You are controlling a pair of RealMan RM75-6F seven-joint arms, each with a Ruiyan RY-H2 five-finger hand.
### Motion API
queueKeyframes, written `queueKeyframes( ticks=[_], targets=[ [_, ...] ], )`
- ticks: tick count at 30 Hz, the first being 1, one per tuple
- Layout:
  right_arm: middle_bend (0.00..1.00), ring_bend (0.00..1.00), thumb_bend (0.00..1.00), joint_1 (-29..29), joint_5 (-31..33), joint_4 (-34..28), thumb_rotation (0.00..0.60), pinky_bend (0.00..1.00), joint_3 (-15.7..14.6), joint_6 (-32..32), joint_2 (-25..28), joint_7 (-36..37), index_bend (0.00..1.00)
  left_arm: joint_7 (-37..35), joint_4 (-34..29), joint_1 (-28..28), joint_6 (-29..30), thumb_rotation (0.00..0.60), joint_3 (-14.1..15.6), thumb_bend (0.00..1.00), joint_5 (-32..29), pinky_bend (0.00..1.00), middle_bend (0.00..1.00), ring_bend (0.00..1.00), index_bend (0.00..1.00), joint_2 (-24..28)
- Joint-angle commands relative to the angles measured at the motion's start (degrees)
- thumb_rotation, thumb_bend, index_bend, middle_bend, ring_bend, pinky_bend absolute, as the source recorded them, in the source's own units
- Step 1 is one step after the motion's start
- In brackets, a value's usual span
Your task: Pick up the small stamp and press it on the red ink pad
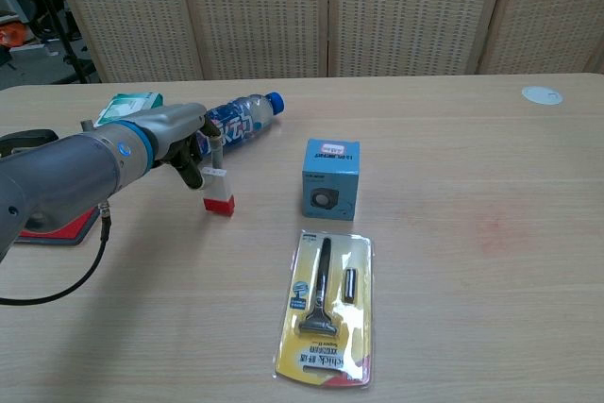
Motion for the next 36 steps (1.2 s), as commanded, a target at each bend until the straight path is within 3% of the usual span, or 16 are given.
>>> queueKeyframes(
  ticks=[1, 7, 15, 26, 30, 36],
  targets=[
    [0.00, 0.00, 0.00, 0.0, -0.1, 0.0, 0.600, 0.00, 0.0, 0.0, 0.0, -0.1, 0.00, -0.8, -1.8, 0.4, 0.7, 0.600, -0.5, 0.40, 1.3, 0.85, 0.98, 0.94, 0.65, 1.3],
    [0.00, 0.00, 0.00, 0.1, -0.2, -0.1, 0.600, 0.00, -0.1, -0.1, 0.0, -0.1, 0.00, -4.0, -8.0, 2.8, 2.2, 0.600, -0.3, 0.40, 6.3, 0.85, 0.98, 0.94, 0.66, 6.9],
    [0.00, 0.00, 0.00, -0.1, -0.8, -0.6, 0.600, 0.00, -0.3, 0.4, -0.1, -0.8, 0.00, -15.9, -15.3, 12.2, 2.1, 0.600, 6.7, 0.40, 19.3, 0.85, 0.98, 0.94, 0.66, 20.2],
    [0.00, 0.00, 0.00, -0.1, -1.3, -1.4, 0.600, 0.00, -0.6, 0.8, -0.4, -2.7, 0.00, -33.6, -12.9, 21.0, -2.1, 0.600, 12.9, 0.39, 29.6, 0.85, 0.98, 0.94, 0.66, 31.4],
    [0.00, 0.00, 0.00, -0.1, -1.6, -1.7, 0.600, 0.00, -0.7, 0.8, -0.6, -3.7, 0.00, -35.9, -10.7, 22.4, -4.0, 0.600, 14.3, 0.40, 30.9, 0.85, 0.98, 0.94, 0.66, 32.9],
    [0.00, 0.00, 0.00, 0.0, -1.7, -1.8, 0.600, 0.00, -0.9, 0.5, -0.9, -4.9, 0.00, -38.8, -5.6, 23.3, -4.9, 0.600, 13.6, 0.40, 31.3, 0.85, 0.98, 0.94, 0.66, 31.1]
  ],
)
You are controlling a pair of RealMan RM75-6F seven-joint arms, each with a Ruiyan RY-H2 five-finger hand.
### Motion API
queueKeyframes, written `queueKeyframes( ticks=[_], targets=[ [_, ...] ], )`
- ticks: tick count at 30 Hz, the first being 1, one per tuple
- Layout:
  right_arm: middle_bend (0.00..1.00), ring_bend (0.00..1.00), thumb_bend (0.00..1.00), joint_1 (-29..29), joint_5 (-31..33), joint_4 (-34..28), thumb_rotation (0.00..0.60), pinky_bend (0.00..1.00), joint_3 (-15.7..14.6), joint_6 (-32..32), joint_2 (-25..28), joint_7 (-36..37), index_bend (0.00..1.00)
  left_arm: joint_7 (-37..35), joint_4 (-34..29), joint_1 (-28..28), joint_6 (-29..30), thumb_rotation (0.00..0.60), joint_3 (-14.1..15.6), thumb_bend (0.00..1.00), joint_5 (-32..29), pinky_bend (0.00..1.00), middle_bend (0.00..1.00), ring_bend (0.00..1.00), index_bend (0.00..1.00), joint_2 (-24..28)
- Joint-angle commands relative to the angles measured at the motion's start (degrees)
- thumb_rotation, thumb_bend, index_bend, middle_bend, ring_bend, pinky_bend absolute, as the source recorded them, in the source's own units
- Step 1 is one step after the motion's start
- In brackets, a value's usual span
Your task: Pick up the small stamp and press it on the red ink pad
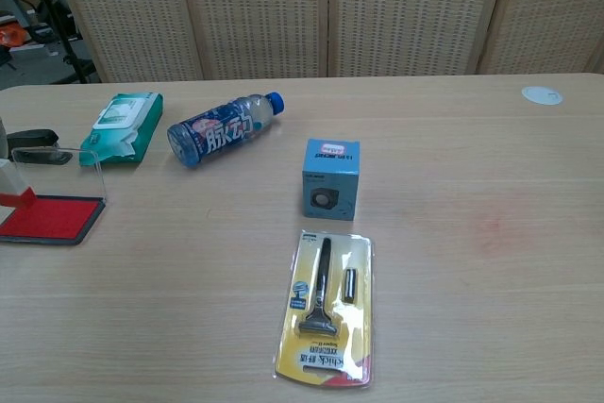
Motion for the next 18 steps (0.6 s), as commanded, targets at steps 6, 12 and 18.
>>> queueKeyframes(
  ticks=[6, 12, 18],
  targets=[
    [0.00, 0.00, 0.00, 0.2, 0.2, -0.1, 0.600, 0.00, 0.0, -0.4, -0.2, -0.6, 0.00, -4.4, 8.6, -0.1, -2.6, 0.600, -2.0, 0.40, 0.8, 0.85, 0.98, 0.94, 0.66, -4.4],
    [0.00, 0.00, 0.00, 0.2, 0.5, 0.0, 0.600, 0.00, 0.0, -0.7, -0.1, -0.2, 0.00, -3.8, 10.8, -1.0, -3.9, 0.600, -2.9, 0.40, 0.8, 0.85, 0.98, 0.94, 0.67, -6.7],
    [0.00, 0.00, 0.00, 0.3, 0.5, 0.0, 0.600, 0.00, 0.0, -0.7, -0.1, 0.1, 0.00, -2.8, 12.1, -1.1, -4.3, 0.600, -3.2, 0.41, 0.5, 0.85, 0.98, 0.94, 0.67, -8.0]
  ],
)
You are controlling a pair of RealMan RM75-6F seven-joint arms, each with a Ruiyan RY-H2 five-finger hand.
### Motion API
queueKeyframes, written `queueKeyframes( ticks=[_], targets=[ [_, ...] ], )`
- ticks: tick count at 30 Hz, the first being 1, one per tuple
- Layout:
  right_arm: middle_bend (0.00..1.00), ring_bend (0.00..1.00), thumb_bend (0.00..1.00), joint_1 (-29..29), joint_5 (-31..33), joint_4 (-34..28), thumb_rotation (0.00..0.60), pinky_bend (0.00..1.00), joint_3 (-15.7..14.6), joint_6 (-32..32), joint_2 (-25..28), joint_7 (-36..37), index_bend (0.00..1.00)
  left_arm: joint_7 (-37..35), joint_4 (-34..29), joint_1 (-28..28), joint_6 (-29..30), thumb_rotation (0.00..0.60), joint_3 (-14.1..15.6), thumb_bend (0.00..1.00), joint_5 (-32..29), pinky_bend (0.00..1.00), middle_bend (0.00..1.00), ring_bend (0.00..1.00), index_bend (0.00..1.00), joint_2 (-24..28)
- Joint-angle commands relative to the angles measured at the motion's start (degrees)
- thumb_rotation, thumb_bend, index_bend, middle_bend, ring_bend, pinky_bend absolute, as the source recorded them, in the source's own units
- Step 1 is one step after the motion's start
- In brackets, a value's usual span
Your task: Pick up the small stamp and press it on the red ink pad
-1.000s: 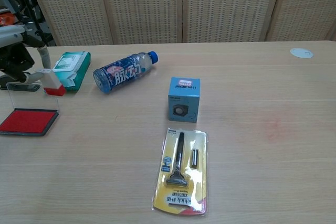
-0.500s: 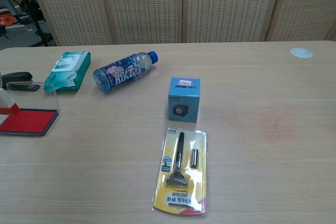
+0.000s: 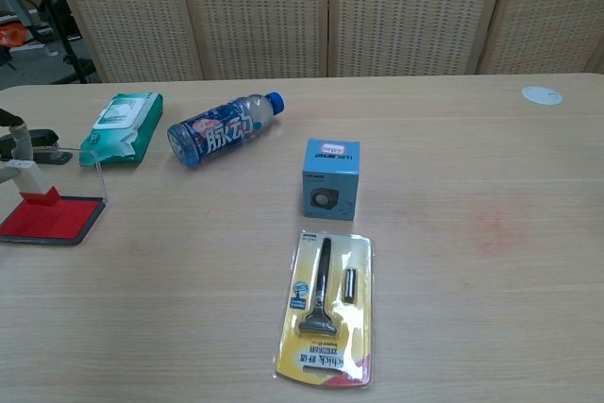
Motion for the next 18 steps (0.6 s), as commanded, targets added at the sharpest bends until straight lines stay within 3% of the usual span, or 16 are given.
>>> queueKeyframes(
  ticks=[1, 18],
  targets=[
    [0.00, 0.00, 0.00, 0.0, 0.0, 0.0, 0.600, 0.00, 0.0, 0.0, 0.0, 0.1, 0.00, 0.4, 0.7, 0.0, -0.2, 0.600, -0.1, 0.41, -0.2, 0.85, 0.98, 0.94, 0.67, -0.6],
    [0.00, 0.00, 0.00, 0.0, 0.2, 0.0, 0.600, 0.00, 0.1, -0.1, 0.2, 0.7, 0.00, 2.2, 7.0, 0.9, -0.6, 0.600, 0.1, 0.41, 0.1, 0.85, 0.98, 0.94, 0.67, -5.7]
  ],
)
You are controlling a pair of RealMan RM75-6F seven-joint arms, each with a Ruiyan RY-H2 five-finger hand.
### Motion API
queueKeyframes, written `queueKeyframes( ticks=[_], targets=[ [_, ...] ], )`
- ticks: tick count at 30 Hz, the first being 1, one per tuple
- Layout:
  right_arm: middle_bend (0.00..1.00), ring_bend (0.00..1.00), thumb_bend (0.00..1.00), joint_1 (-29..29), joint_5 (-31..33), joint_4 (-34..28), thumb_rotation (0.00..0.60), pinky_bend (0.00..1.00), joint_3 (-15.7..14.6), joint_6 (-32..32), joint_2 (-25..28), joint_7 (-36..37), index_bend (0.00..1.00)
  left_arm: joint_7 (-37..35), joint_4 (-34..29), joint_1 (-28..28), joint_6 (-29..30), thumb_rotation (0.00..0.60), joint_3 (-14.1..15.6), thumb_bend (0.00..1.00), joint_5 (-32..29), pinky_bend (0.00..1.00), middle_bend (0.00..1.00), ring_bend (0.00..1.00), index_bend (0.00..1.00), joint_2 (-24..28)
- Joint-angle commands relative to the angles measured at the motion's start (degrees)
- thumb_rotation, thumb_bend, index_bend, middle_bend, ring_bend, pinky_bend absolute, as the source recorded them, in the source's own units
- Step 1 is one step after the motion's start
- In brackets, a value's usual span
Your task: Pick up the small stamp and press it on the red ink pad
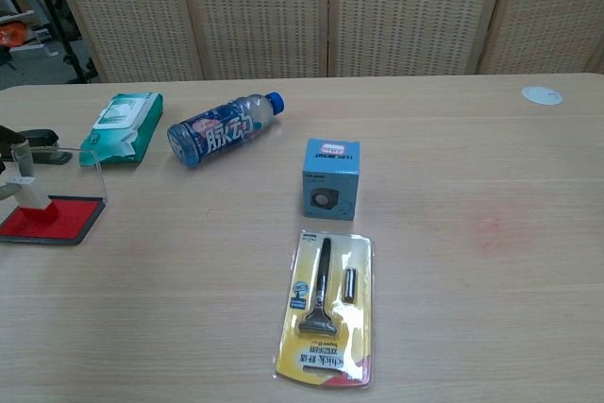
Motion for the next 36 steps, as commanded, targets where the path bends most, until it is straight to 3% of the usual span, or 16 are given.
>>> queueKeyframes(
  ticks=[1, 19, 36],
  targets=[
    [0.00, 0.00, 0.00, 0.0, 0.0, 0.0, 0.600, 0.00, 0.0, 0.0, 0.0, 0.1, 0.00, -0.3, 1.8, 0.1, -0.6, 0.600, 0.1, 0.41, 0.4, 0.85, 0.98, 0.94, 0.67, -1.4],
    [0.00, 0.00, 0.00, 0.0, 0.1, 0.0, 0.600, 0.00, 0.1, 0.0, 0.2, 0.5, 0.00, -3.6, 7.6, 0.5, -3.2, 0.600, -0.3, 0.42, 2.4, 0.85, 0.98, 0.94, 0.67, -4.8],
    [0.00, 0.00, 0.00, 0.0, 0.1, 0.0, 0.600, 0.00, 0.2, 0.2, 0.2, 0.8, 0.00, -3.2, 5.5, 1.6, -0.1, 0.600, -1.2, 0.42, 4.5, 0.85, 0.98, 0.94, 0.67, -3.5]
  ],
)
